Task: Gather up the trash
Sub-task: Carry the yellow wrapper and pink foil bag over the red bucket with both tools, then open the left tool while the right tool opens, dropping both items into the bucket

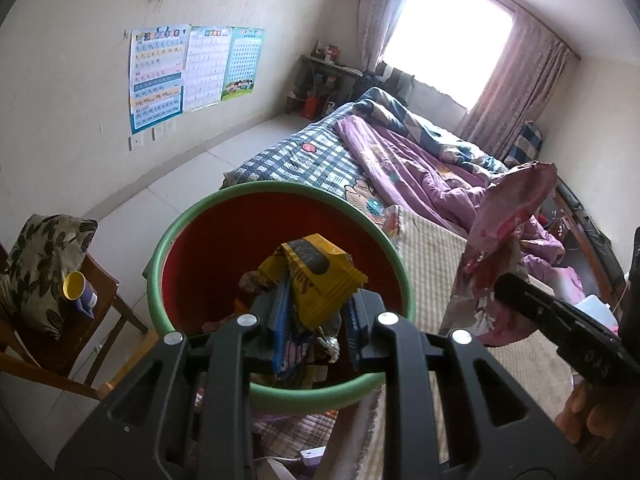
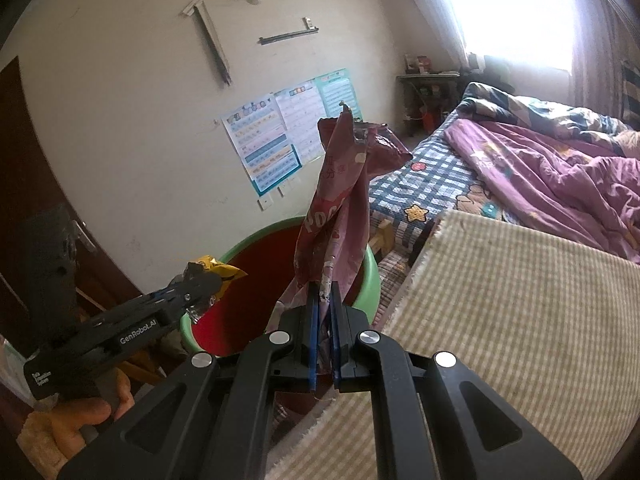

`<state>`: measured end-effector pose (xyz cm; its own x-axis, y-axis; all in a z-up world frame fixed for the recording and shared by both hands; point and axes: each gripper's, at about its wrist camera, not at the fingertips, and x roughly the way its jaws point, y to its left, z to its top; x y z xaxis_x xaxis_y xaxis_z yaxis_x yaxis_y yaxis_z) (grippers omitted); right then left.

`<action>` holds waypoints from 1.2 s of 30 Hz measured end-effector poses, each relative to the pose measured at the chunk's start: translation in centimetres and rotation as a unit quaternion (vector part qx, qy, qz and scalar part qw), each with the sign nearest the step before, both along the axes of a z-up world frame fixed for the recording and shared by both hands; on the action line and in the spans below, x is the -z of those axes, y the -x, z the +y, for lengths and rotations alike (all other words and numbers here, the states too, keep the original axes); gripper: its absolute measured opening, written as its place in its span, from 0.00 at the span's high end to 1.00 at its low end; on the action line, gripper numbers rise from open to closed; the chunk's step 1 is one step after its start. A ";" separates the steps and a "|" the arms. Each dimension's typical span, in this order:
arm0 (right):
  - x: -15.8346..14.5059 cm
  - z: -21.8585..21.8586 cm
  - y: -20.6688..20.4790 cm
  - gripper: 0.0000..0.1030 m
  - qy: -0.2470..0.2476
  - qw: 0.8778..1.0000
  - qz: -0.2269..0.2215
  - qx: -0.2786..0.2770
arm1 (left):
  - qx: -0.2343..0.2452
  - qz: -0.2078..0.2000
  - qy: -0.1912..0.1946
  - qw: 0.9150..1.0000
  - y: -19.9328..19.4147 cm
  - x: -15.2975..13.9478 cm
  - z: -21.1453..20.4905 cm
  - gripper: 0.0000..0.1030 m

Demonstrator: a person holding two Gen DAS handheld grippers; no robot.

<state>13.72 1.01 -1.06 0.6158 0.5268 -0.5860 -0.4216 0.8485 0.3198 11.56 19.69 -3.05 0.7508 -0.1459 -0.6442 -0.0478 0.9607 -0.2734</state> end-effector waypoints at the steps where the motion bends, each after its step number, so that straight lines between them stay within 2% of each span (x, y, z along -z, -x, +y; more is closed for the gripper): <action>1: 0.0 0.2 -0.2 0.95 0.003 1.000 0.000 -0.002 | 0.000 -0.001 0.003 1.000 -0.1 -0.1 0.1 0.78; 5: -0.3 0.5 -0.8 0.95 0.007 1.000 -0.006 -0.002 | 0.002 -0.007 0.002 1.000 -0.5 -0.4 0.1 0.78; 24: 1.2 3.4 -3.4 0.95 0.030 0.999 0.010 -0.019 | 0.019 0.043 -0.009 0.999 -3.6 3.1 0.7 0.78; 36: 2.1 3.3 -4.4 0.95 0.028 0.999 0.025 -0.015 | 0.026 0.072 -0.018 0.997 -4.8 5.1 0.5 0.78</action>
